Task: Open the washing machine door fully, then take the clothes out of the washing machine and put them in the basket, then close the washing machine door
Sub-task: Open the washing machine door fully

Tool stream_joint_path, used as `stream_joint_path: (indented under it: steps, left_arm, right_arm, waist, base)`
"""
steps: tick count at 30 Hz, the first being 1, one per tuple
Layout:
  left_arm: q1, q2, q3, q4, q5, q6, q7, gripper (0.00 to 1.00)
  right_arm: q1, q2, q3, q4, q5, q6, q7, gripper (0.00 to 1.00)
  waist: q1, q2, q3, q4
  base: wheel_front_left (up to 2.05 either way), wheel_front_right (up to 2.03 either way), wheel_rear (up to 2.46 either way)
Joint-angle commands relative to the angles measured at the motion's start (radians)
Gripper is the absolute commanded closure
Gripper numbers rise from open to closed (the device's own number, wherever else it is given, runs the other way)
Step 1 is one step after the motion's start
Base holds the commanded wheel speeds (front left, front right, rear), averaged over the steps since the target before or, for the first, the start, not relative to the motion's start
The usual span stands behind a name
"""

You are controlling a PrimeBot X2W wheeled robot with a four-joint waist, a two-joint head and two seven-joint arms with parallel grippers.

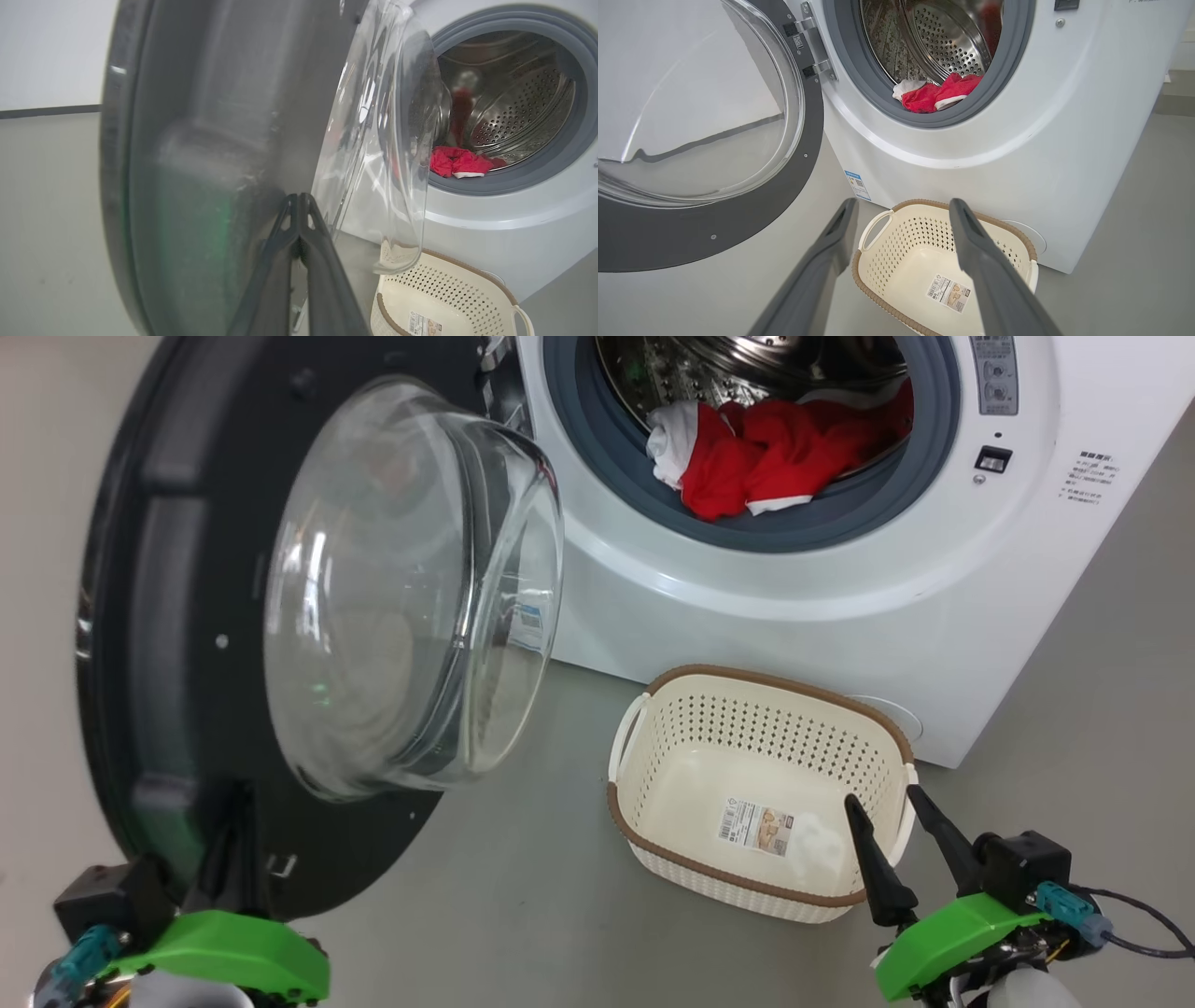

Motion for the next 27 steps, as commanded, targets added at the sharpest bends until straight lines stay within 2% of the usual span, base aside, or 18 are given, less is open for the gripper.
stream_joint_path:
  steps: [1, 27]
  left_arm:
    - [-0.031, 0.049, 0.071, 0.011, -0.006, 0.010, -0.022, 1.00]
    - [-0.216, 0.102, 0.172, 0.350, -0.077, -0.053, -0.204, 1.00]
  right_arm:
    - [-0.049, -0.004, 0.037, -0.020, -0.013, 0.006, -0.006, 0.00]
    - [-0.072, -0.049, 0.092, 0.006, -0.027, 0.006, -0.006, 0.00]
  waist:
    - [0.0000, -0.0001, 0.013, -0.001]
    - [0.0000, -0.0001, 0.080, 0.010]
  base:
    - [0.00, 0.00, 0.00]
    - [0.00, 0.00, 0.00]
